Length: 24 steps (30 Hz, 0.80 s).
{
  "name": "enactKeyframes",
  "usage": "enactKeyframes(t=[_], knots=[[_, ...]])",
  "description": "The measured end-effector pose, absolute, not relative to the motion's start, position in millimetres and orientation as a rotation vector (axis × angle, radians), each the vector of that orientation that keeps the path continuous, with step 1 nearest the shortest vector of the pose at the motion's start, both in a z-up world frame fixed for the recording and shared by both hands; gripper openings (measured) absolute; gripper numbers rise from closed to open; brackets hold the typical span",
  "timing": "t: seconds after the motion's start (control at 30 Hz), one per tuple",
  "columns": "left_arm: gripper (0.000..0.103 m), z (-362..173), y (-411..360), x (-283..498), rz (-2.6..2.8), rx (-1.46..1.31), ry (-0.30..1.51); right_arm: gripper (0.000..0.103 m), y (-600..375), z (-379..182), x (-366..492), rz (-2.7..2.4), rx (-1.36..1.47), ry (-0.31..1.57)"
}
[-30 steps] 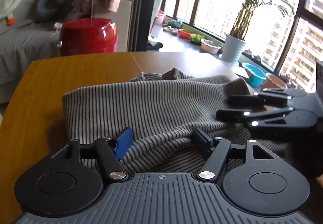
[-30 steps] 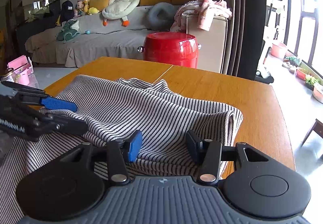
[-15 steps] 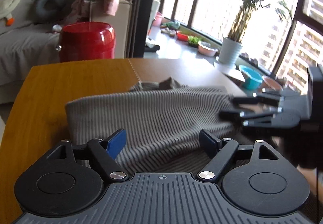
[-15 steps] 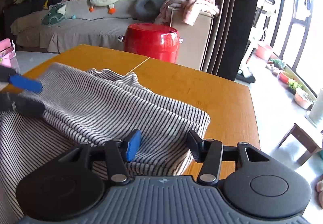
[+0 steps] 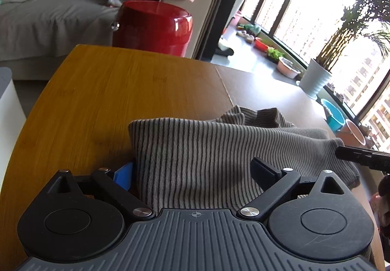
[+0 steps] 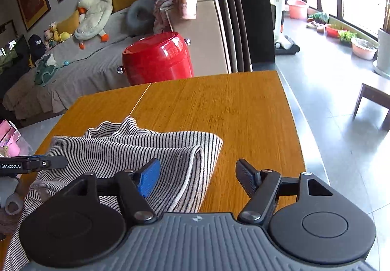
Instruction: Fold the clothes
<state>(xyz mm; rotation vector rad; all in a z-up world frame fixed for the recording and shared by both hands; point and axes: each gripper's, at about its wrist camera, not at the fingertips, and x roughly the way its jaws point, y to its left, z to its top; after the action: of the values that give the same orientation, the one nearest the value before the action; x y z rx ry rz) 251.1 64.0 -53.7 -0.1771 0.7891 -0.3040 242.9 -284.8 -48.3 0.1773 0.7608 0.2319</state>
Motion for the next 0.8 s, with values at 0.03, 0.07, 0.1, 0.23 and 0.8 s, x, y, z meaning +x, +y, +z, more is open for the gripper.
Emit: enactKeyframes(t=[0.03, 0.07, 0.1, 0.23, 0.8], knots=[[0.1, -56, 64, 253, -0.304, -0.185, 0.796, 0.071, -282, -53, 247, 0.235, 0.177, 0.776], [0.1, -56, 62, 254, -0.305, -0.181, 0.798, 0.073, -279, -57, 251, 0.239, 0.178, 0.785], [0.1, -56, 63, 254, -0.308, -0.183, 0.8, 0.075, -275, -59, 255, 0.247, 0.174, 0.783], [0.1, -55, 69, 256, -0.313, -0.213, 0.806, 0.079, -258, -61, 269, 0.288, 0.131, 0.781], [0.07, -46, 79, 250, -0.314, -0.153, 0.772, 0.032, -264, -42, 260, 0.281, 0.043, 0.714]])
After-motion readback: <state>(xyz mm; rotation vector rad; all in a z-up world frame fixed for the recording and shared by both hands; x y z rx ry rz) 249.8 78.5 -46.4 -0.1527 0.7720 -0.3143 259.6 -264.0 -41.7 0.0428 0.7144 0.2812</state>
